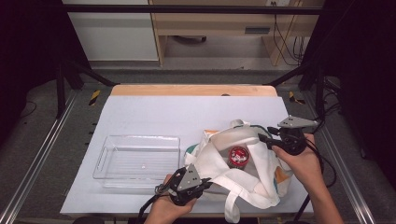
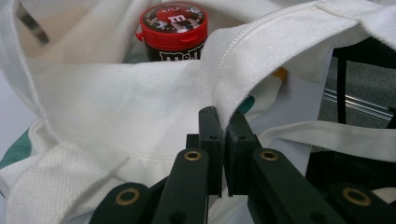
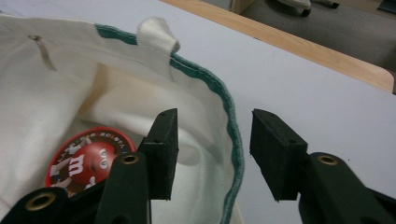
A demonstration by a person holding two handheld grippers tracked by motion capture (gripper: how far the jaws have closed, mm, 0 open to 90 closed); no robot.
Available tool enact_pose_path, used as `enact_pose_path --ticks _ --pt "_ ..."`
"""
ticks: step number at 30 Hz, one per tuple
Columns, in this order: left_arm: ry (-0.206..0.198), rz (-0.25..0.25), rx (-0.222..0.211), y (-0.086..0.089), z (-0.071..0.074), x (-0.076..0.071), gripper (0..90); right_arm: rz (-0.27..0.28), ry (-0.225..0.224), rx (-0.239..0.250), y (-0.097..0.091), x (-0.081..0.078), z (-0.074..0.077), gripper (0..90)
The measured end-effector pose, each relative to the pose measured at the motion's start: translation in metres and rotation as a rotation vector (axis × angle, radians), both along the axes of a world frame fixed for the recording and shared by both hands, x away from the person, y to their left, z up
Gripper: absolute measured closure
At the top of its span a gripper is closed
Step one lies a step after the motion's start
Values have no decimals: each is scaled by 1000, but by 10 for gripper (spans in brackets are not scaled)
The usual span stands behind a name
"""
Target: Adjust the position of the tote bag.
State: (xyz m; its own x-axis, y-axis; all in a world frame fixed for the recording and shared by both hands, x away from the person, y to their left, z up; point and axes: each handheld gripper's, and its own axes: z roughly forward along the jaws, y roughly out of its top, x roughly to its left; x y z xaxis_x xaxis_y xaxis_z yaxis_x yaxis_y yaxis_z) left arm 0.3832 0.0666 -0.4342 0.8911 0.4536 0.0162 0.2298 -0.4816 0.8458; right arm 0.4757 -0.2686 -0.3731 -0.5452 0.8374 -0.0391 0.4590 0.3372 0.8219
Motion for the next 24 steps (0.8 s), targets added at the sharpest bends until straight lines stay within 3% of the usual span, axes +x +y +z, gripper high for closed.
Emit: enact_pose_path --ticks 5,10,15,19,24 --pt "3 4 -2 0 0 0 871 -17 17 -37 -1 -5 -7 448" --pt "3 3 0 -1 0 1 872 -23 51 -31 -5 -6 -15 450" --pt "1 9 -8 -5 1 4 873 -21 72 -58 -6 -5 -23 532" --pt "2 9 -5 -5 0 5 874 -11 104 -110 -2 -3 -32 595" --pt "3 10 -4 -4 -1 4 873 -17 95 -122 -1 -3 -39 706"
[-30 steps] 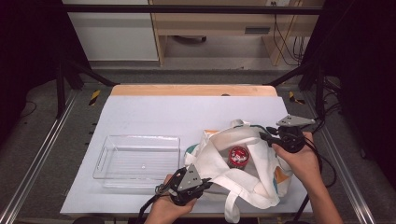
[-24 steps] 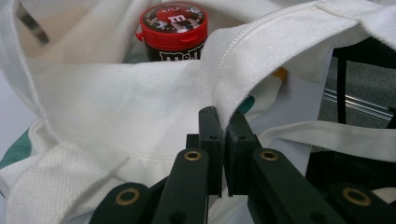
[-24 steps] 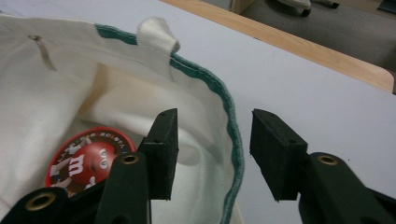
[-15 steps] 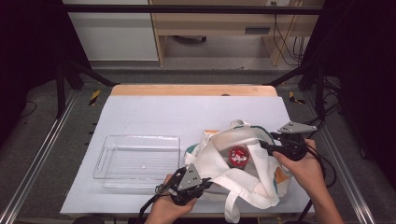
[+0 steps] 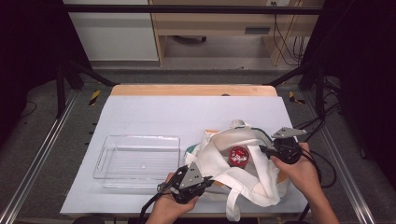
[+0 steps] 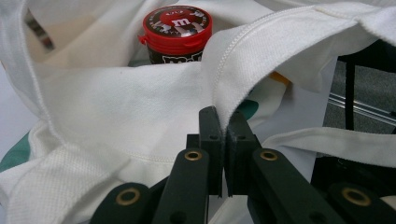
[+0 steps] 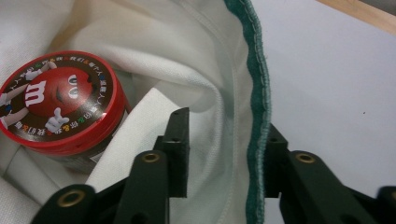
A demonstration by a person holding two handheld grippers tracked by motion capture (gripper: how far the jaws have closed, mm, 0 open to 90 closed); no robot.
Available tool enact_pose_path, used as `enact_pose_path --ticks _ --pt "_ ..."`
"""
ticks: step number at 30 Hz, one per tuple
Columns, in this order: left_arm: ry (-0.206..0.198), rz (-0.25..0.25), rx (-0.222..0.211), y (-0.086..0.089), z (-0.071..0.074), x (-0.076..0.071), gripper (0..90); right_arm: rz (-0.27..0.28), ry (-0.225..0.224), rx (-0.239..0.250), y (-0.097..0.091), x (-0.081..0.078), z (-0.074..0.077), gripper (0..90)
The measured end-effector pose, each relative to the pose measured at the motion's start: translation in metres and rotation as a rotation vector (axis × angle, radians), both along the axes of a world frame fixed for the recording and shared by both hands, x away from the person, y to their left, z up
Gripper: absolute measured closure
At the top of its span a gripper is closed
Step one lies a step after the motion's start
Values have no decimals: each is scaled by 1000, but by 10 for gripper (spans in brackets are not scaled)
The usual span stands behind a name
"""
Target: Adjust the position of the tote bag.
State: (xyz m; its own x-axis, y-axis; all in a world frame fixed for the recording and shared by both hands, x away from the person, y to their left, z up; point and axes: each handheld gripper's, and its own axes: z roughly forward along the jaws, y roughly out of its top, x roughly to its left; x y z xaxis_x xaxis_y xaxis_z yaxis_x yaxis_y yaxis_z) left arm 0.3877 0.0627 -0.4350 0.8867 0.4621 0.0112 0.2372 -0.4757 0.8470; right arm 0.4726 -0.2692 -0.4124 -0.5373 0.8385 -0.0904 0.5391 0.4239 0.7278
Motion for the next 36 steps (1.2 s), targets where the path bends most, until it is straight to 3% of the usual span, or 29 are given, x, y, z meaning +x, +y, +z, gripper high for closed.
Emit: enact_pose_path --ticks 2,7,14,18,36 --pt "-1 -1 1 0 0 0 873 -3 -8 7 -2 0 0 806" --pt "-9 0 9 0 -1 -1 872 2 -21 5 -3 2 3 860" --pt "-20 -2 26 1 -3 -3 875 -18 -11 14 -8 13 0 867" --pt "-22 2 30 1 -5 -4 877 -44 1 46 -11 20 -2 869" --pt "-11 2 27 3 -8 -7 880 -101 53 47 -21 41 -18 870"
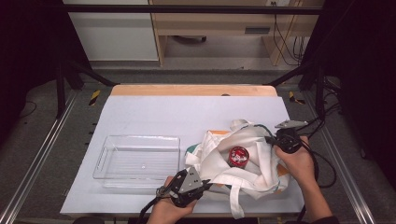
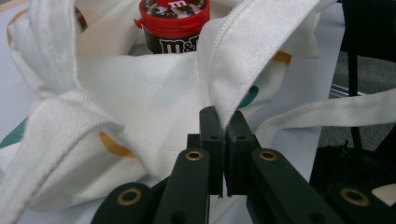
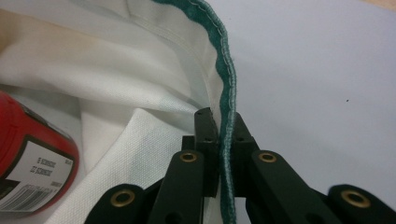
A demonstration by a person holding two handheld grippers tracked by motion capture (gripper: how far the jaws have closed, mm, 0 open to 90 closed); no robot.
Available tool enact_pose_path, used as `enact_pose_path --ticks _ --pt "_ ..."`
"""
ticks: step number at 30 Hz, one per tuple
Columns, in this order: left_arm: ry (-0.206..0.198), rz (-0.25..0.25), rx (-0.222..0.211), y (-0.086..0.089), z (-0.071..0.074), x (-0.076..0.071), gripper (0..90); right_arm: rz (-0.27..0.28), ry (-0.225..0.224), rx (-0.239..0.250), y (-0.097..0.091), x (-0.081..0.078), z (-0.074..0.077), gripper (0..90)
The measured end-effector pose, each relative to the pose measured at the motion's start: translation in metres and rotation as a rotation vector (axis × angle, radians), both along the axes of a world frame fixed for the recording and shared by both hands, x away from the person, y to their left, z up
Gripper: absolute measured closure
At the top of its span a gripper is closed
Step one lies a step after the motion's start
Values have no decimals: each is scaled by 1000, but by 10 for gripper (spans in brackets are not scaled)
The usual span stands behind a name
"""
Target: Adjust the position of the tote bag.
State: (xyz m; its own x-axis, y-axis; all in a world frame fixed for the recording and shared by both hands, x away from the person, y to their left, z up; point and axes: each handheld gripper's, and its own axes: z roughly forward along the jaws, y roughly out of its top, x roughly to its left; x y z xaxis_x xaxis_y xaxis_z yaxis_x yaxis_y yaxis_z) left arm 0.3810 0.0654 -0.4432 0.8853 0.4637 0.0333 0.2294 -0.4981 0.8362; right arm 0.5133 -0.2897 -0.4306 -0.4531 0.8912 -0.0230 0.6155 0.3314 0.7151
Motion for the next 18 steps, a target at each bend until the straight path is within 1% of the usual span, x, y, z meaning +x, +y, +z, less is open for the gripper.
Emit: enact_pose_path --ticks 5,7,8,9,12,14,18 --pt "5 -7 1 1 -2 0 881 -10 11 8 -2 4 -4 870" --pt "5 -8 1 1 -2 0 882 -8 10 -1 -3 5 -5 871" --pt "6 -8 2 1 -2 0 882 -11 8 0 -3 6 -5 870" --pt "7 -8 3 2 -2 -1 882 -11 16 1 -3 6 -5 871" --pt "6 -9 5 2 -3 -1 883 -20 12 6 -3 7 -5 870" --pt "9 -7 7 2 -4 -2 883 -27 19 -2 -4 9 -8 870" --pt "11 -9 7 2 -4 -2 883 -30 27 0 -4 10 -9 869"
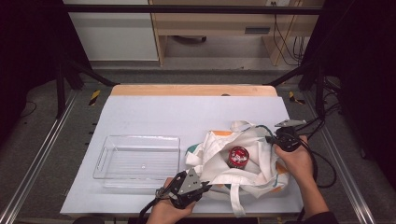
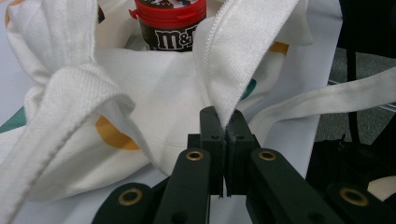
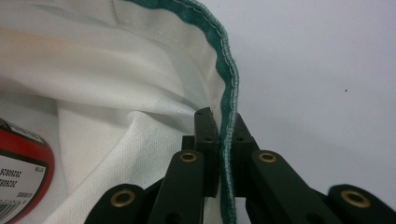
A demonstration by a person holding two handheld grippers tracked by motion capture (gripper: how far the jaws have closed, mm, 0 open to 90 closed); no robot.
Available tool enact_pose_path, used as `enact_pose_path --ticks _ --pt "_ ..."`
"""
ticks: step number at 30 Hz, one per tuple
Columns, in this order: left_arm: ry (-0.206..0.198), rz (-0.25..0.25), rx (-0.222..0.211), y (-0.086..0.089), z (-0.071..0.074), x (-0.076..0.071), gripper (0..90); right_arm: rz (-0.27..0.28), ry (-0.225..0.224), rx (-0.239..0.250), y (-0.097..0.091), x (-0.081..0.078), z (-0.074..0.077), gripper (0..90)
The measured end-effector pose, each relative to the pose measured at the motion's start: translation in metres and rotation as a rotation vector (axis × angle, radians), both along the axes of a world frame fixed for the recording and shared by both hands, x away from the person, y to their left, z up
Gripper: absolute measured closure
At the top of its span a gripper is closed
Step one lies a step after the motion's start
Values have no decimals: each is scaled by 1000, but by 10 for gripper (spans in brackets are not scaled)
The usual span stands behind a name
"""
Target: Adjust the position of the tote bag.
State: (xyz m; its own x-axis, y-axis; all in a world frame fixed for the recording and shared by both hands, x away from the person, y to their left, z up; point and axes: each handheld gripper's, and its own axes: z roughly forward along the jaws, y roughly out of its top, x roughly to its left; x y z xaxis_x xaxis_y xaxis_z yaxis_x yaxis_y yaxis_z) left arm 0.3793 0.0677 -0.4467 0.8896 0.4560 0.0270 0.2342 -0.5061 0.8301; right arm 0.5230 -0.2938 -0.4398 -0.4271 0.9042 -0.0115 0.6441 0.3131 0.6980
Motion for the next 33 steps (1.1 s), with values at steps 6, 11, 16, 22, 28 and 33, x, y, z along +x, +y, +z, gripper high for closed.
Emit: enact_pose_path --ticks 6,11,16,22,28,33 --pt "0 -1 -2 1 0 0 884 -13 -18 -19 0 0 -1 871" --pt "-12 -3 3 1 1 -1 885 -22 -21 -20 0 1 -2 871" --pt "-14 0 4 1 1 -2 885 -28 -53 -31 0 -1 1 871" --pt "-8 -2 -3 2 0 -3 885 -45 -39 -34 0 0 0 871" --pt "-7 1 -4 3 0 -4 885 -47 -44 -27 -1 -1 0 871" --pt "-5 3 -7 4 -1 -3 885 -45 -43 -28 0 -1 0 870"
